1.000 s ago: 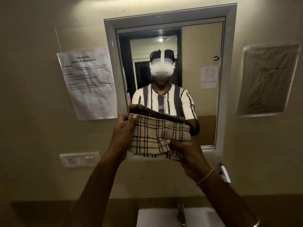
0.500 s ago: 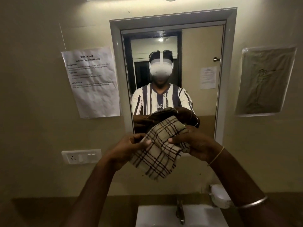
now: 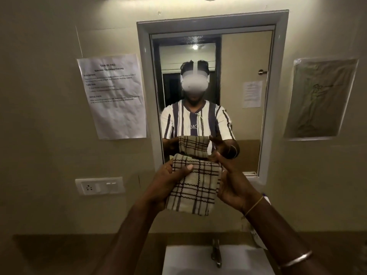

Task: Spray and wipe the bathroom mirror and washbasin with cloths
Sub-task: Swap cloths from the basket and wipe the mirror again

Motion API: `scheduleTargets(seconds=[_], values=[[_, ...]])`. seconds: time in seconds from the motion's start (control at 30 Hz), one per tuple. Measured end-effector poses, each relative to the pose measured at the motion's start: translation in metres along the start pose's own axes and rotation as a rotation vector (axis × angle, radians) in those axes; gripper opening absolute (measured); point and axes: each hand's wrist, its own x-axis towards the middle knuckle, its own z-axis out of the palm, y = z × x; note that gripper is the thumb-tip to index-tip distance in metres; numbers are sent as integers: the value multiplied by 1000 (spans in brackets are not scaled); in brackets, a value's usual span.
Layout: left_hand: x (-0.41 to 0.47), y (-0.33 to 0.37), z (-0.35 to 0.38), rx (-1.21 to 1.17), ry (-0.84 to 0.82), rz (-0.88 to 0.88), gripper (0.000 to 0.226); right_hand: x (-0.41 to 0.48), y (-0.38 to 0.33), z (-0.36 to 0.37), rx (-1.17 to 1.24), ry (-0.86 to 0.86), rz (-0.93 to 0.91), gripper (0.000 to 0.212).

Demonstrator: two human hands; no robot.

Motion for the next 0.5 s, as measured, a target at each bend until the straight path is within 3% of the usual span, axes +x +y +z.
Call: scheduleTargets(seconds=[0.2, 0.37, 0.5], values=[[4, 8, 12, -27, 80, 88, 38, -10, 7, 6, -23, -98, 59, 75], [6, 12, 13, -28, 75, 98, 48, -9, -13, 16, -237, -70, -140, 47], [5, 19, 12, -37, 36, 105, 50, -8, -26, 20, -348, -41, -203, 39]])
